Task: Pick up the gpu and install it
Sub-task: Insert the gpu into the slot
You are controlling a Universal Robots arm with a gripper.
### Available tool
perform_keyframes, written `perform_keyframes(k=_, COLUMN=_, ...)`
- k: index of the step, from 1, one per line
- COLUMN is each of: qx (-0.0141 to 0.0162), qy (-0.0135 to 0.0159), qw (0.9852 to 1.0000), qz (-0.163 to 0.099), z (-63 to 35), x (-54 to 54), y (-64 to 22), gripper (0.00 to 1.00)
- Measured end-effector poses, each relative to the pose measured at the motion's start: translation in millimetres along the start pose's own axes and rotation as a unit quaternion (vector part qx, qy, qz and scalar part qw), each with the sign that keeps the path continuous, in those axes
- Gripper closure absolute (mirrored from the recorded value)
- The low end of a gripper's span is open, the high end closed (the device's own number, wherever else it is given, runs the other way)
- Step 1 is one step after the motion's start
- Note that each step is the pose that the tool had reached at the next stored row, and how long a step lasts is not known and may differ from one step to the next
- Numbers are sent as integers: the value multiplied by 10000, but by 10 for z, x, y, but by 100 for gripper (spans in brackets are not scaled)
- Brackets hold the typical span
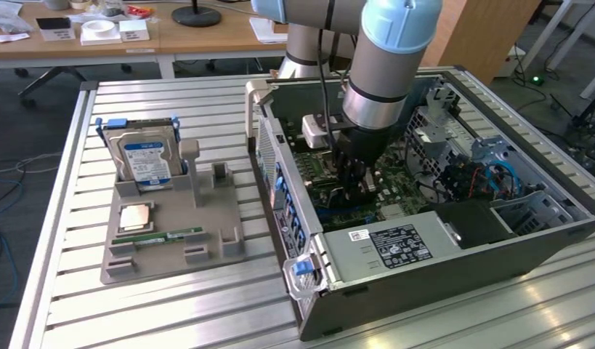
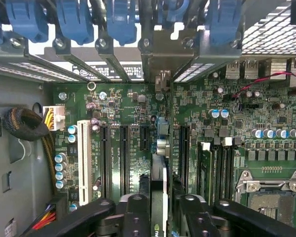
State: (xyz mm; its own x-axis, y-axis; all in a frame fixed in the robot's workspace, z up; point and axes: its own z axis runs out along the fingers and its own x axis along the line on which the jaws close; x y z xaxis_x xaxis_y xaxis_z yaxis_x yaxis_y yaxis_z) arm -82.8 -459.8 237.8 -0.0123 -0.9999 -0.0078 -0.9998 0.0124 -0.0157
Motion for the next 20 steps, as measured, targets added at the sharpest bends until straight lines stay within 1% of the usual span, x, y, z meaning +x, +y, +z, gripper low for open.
perform_keyframes(k=1, qx=0, qy=2, qw=10000, qz=0, z=-2, x=0, y=-1, gripper=67)
perform_keyframes(k=3, qx=-1, qy=2, qw=10000, qz=-1, z=-2, x=0, y=-2, gripper=55)
perform_keyframes(k=4, qx=-1, qy=2, qw=10000, qz=-2, z=-2, x=0, y=-2, gripper=55)
perform_keyframes(k=5, qx=-1, qy=2, qw=10000, qz=-2, z=-3, x=0, y=-2, gripper=49)
perform_keyframes(k=11, qx=-1, qy=4, qw=10000, qz=-1, z=-17, x=0, y=-2, gripper=49)
perform_keyframes(k=15, qx=-1, qy=3, qw=10000, qz=-1, z=-109, x=-1, y=-3, gripper=49)
perform_keyframes(k=20, qx=-1, qy=1, qw=10000, qz=-1, z=-258, x=-2, y=-6, gripper=49)
